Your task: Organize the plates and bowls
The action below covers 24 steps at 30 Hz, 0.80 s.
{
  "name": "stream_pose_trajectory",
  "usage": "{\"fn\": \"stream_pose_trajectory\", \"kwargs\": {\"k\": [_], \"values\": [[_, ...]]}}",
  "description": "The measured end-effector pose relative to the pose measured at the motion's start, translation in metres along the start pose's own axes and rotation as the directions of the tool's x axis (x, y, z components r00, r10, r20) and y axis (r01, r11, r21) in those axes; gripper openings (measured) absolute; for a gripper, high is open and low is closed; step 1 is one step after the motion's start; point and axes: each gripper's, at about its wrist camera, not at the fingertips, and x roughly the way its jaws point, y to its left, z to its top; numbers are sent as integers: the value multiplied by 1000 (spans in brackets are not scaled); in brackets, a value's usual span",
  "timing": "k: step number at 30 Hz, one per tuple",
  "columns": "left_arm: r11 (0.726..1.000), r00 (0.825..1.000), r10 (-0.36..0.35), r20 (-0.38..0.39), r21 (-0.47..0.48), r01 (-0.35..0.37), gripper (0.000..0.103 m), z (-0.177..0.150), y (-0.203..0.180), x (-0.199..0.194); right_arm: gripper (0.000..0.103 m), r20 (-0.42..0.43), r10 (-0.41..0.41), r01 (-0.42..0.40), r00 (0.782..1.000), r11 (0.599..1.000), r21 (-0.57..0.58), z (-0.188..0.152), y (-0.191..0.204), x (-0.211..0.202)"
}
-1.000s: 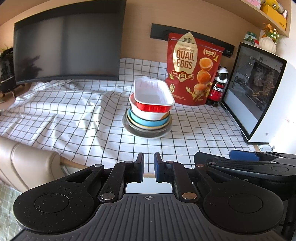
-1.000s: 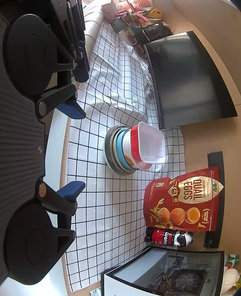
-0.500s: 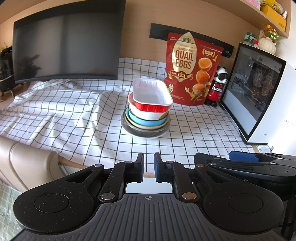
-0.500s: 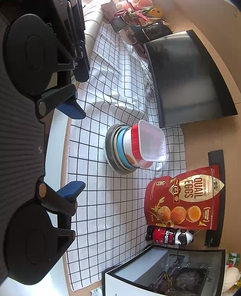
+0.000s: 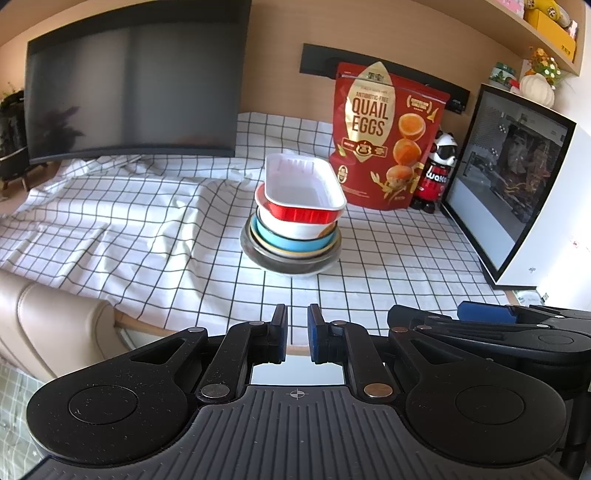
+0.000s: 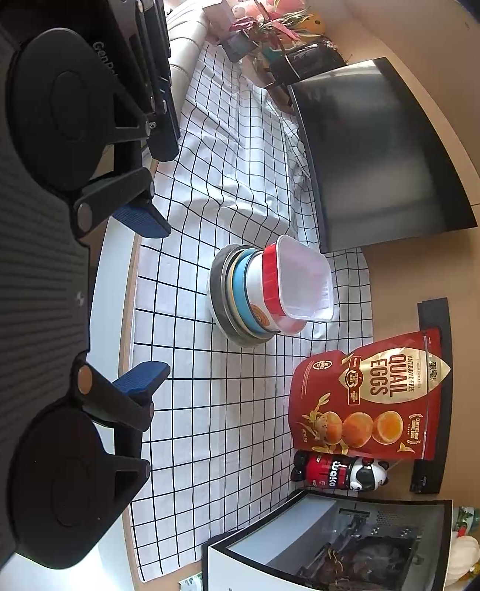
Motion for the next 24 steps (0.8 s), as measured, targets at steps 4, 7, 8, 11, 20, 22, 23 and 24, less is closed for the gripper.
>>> {"fn": "stream_pose_trajectory", "kwargs": {"k": [4, 7, 8, 11, 20, 22, 23, 24], "values": [[1000, 1000, -2, -3, 1, 2, 13, 1, -1, 3, 74, -3, 0, 0, 1000, 1000, 1, 1, -2, 2], [1000, 1000, -1, -7, 3, 1, 13, 2, -2, 5, 74, -4, 0, 1, 1000, 1000, 3, 2, -4, 3], [1000, 1000, -1, -7, 3, 1, 13, 2, -2, 5, 74, -4, 0, 0, 1000, 1000, 4, 2, -5, 4], [1000, 1000, 0, -6, 3, 0, 13, 2, -2, 6, 74, -3, 2, -2, 1000, 1000, 3, 3, -5, 4], [1000, 1000, -6, 9, 16, 6, 13, 6, -6, 11, 74, -3, 8, -8, 1000, 1000, 2, 8, -9, 10], [1000, 1000, 4, 20, 19, -4, 13, 8, -8, 13, 74, -10, 10, -10, 1000, 1000, 2, 10, -11, 14], [1000, 1000, 5, 19, 11, -5, 13, 10, -6, 14, 74, -16, 12, -12, 1000, 1000, 2, 12, -11, 17], [1000, 1000, 7, 16, -3, -7, 13, 12, -3, 15, 74, -25, 18, -18, 1000, 1000, 2, 14, -12, 22]]}}
